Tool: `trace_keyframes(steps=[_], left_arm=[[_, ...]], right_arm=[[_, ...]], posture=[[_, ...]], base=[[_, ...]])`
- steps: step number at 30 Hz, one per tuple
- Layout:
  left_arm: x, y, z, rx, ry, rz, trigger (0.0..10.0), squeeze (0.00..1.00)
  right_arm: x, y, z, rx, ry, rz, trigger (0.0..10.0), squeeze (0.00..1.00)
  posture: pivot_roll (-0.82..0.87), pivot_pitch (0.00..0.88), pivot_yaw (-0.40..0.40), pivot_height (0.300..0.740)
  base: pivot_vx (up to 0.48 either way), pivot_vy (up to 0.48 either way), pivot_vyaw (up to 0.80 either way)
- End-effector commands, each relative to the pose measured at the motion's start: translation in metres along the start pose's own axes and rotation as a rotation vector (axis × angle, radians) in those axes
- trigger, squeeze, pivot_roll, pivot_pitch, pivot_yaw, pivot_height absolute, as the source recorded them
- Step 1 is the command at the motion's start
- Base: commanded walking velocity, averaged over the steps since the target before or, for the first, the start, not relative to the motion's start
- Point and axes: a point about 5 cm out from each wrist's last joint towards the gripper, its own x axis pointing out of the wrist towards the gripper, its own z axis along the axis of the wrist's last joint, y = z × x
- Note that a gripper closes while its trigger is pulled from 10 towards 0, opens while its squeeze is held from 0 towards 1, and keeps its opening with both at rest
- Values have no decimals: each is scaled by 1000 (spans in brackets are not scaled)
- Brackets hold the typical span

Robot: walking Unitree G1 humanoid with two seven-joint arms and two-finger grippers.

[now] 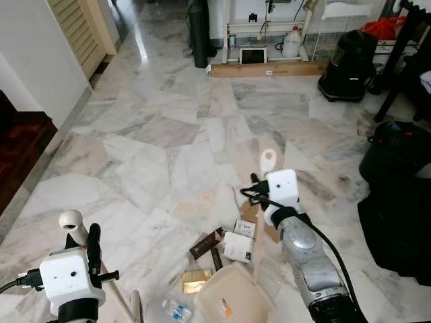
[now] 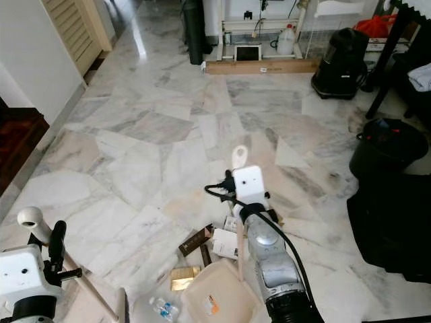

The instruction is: Sweep floor

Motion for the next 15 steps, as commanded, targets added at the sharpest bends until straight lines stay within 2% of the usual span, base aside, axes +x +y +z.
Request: trace_keyframes(steps=[1, 2, 8, 10, 15], left_arm=[[1, 4, 2, 30, -14, 4, 10000, 0], [1, 4, 2, 29, -13, 2, 10000, 0], [2, 4, 2, 25, -14, -1, 10000, 0], [2, 4, 2, 22, -14, -4, 10000, 0], [2, 3, 2, 19, -15, -9, 10000, 0]], right_arm=[[1, 0, 6, -27, -1, 35, 10000, 0], [2, -1, 5, -55, 18, 61, 10000, 0], [1, -5, 3, -77, 39, 114, 10000, 0], [0, -4, 5, -83, 41, 164, 10000, 0], [-1, -2, 6, -94, 43, 192, 10000, 0]], posture=[[-46, 136, 76, 740], [-46, 135, 76, 740], [-45, 136, 75, 740], [-48, 137, 75, 740], [-49, 135, 75, 740]], base=[[0, 0, 0], [0, 0, 0], [0, 0, 0], [0, 0, 0], [0, 0, 0]])
